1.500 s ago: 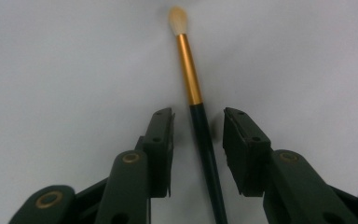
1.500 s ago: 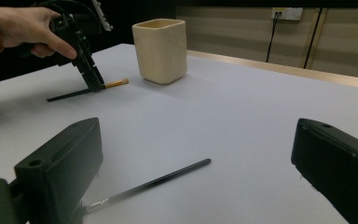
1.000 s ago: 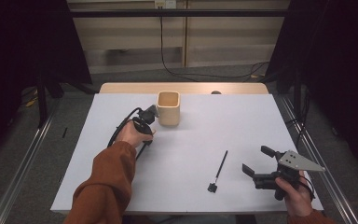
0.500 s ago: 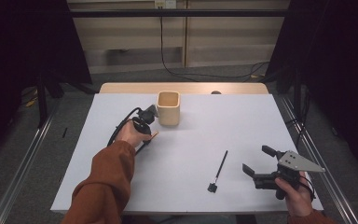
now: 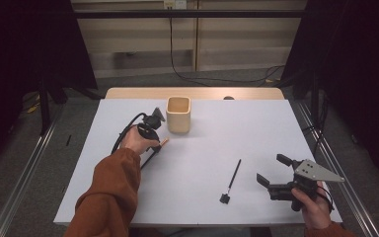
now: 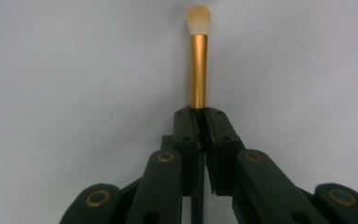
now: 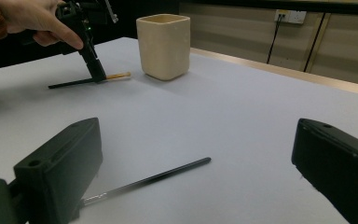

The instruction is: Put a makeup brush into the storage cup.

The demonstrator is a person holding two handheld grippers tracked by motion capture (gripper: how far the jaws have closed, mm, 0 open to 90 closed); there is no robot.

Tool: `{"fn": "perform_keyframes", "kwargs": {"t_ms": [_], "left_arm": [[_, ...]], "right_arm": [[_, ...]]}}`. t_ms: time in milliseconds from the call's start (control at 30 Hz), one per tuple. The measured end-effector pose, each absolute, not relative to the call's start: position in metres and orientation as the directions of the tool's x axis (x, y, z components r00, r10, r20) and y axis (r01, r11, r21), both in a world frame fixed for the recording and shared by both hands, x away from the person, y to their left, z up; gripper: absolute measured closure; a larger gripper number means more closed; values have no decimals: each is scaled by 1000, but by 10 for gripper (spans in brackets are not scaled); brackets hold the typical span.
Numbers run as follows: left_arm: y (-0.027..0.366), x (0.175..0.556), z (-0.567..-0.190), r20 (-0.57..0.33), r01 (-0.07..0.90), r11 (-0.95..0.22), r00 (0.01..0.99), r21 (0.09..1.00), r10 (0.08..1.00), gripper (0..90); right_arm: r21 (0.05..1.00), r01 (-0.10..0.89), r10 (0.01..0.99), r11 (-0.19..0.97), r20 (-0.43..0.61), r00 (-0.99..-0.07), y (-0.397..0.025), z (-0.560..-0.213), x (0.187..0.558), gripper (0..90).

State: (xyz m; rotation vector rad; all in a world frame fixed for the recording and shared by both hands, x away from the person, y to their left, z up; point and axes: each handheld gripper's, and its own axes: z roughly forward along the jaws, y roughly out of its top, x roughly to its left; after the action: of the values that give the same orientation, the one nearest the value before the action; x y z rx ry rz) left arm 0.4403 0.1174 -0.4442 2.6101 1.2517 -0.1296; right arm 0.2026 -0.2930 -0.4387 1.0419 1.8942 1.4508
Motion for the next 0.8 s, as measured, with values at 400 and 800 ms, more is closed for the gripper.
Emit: {"fn": "perform_keyframes", "kwargs": {"t_ms": [400, 800], "left_arm": [[130, 434, -426, -252, 781, -560, 621, 277, 742, 841], [148, 425, -410, -269, 771, -500, 617, 395, 739, 840]], "right_arm": [[957, 265, 829, 122, 49, -558, -293, -439, 203, 11], [955, 272, 828, 114, 59, -557, -293, -439, 203, 11]]}}
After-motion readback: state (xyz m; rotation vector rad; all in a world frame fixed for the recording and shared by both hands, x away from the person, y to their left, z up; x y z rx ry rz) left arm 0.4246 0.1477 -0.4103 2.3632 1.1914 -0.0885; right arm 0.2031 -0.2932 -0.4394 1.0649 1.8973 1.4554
